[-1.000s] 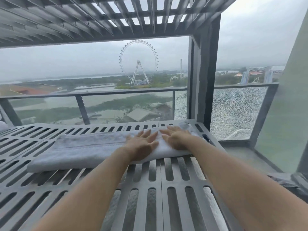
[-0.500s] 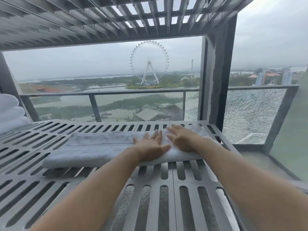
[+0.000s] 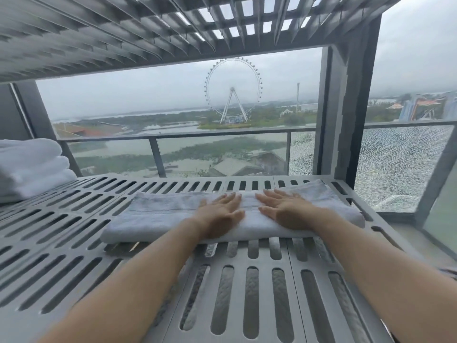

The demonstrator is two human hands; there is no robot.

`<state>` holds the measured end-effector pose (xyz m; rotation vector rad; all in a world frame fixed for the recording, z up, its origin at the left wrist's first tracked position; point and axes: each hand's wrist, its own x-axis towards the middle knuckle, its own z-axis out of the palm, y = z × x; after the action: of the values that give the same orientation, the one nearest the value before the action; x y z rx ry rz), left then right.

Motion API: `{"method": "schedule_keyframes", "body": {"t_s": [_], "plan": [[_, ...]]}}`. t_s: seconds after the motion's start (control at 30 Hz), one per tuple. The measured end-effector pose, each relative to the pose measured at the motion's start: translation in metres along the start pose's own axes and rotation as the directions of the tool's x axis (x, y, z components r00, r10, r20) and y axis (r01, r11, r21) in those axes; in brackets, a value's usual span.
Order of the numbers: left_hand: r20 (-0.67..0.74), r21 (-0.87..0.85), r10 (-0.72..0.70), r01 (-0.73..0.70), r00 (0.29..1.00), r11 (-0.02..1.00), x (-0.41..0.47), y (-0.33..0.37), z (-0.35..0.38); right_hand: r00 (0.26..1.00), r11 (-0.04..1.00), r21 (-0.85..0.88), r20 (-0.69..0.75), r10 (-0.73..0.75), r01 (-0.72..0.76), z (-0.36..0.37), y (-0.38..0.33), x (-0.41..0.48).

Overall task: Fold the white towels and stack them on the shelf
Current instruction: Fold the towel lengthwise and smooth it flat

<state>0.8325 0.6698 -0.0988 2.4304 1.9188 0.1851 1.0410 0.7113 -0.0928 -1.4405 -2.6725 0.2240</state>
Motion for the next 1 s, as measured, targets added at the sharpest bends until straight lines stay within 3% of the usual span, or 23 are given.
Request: {"method": "schedule_keyframes", "body": {"t_s": [0.13,0.3,0.43,0.67,0.77,0.93,1.0], "plan": [[0.094,0.016,-0.028,0.027,0.995,1.0,-0.002,-0.009,-0.002,0.996,0.997,0.014,-0.051,0.071,-0.07,0.0,-0.002,-0.009],[-0.044,-0.005,-0.091,0.091,0.995,0.996,-0.012,0.003,-0.005,0.902,0.987,0.162,-0.427,0.069,0.001,-0.001,-0.014,-0.033],[0.047,0.026,-0.129,0.128,0.991,0.991,-0.021,-0.001,-0.003,0.938,0.985,0.175,-0.341,0.056,0.005,-0.011,-0.005,-0.052],[0.057,0.038,-0.142,0.14,0.988,0.989,-0.022,0.002,-0.002,0.992,0.984,0.126,0.014,0.125,-0.126,-0.029,0.008,-0.079],[0.058,0.037,-0.144,0.143,0.988,0.989,-0.024,0.003,-0.004,0.988,0.988,0.025,-0.019,0.151,-0.15,-0.029,0.012,-0.089],[0.041,0.036,-0.142,0.14,0.989,0.989,-0.027,0.005,-0.005,0.962,0.961,-0.212,-0.241,0.125,-0.178,-0.021,0.007,-0.089],[0.038,0.04,-0.146,0.144,0.989,0.989,-0.027,0.006,-0.005,0.943,0.954,-0.231,-0.313,0.115,-0.193,-0.018,0.006,-0.087]]}}
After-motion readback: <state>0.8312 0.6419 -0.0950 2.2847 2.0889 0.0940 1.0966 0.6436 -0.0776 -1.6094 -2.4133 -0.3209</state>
